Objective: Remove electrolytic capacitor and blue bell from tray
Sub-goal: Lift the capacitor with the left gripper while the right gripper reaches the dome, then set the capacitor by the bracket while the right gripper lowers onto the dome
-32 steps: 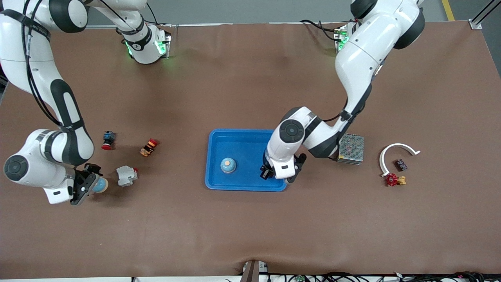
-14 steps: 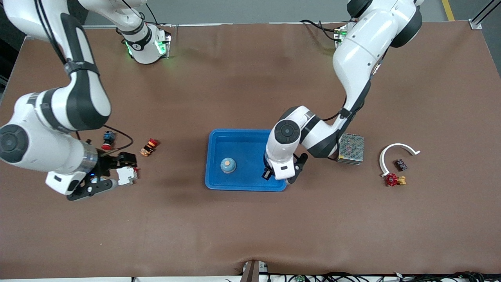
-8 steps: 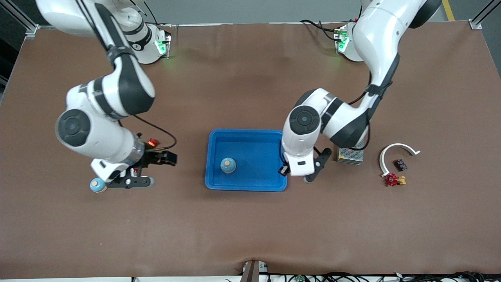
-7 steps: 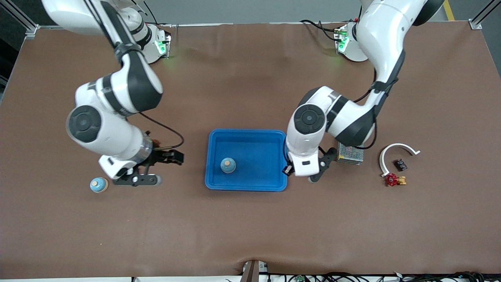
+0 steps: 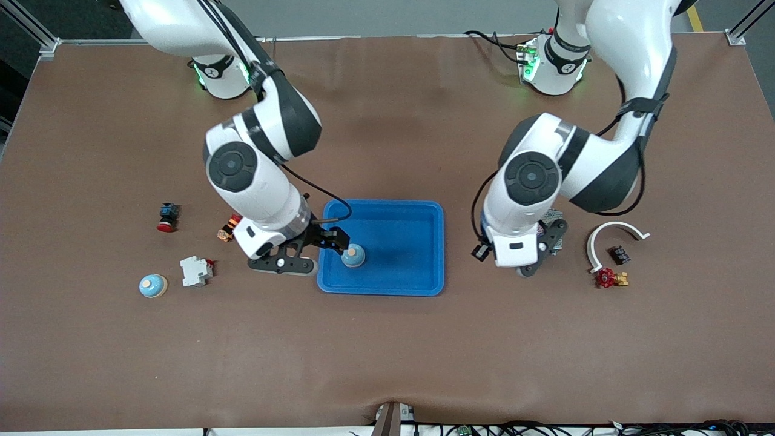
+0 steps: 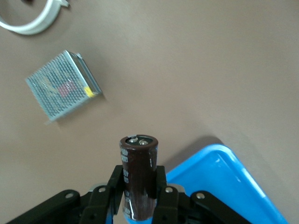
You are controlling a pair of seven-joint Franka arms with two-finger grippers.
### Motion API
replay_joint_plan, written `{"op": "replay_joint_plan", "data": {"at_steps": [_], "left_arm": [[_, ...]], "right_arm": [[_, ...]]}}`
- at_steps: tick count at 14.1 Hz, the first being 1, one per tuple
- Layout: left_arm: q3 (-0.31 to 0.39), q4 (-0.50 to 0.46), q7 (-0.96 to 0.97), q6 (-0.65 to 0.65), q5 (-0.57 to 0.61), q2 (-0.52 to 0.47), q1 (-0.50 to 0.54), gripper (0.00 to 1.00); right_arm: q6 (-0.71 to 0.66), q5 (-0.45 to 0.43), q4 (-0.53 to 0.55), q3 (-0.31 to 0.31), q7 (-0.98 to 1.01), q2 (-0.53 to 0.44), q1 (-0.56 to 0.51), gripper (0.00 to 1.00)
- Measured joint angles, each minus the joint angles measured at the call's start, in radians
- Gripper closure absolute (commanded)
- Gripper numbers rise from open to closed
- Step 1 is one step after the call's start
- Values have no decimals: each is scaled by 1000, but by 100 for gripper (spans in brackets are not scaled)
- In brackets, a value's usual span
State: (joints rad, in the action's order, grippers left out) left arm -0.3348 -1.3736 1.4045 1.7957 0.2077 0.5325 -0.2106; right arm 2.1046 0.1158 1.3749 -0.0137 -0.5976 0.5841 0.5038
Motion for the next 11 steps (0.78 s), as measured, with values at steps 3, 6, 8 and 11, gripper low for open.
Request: {"op": "replay_joint_plan", "data": {"at_steps": [3,6,8,11], "left_arm": [[0,-106,-140,-10,-49,-101,85,100],[1,-215,-260,-33,-79,-202,172,100],[0,-279,-332,-43,-85,-255,219,100],[1,-380,-432,-47,-93,-326,288,100]], "right_arm": [[45,-1,1,2,-8,70,7,0],[84,-15,2,3,-8,128,9,0],[85,-17,3,3,-8,149,14,0],[85,-17,3,3,-8,168,30,0]]}}
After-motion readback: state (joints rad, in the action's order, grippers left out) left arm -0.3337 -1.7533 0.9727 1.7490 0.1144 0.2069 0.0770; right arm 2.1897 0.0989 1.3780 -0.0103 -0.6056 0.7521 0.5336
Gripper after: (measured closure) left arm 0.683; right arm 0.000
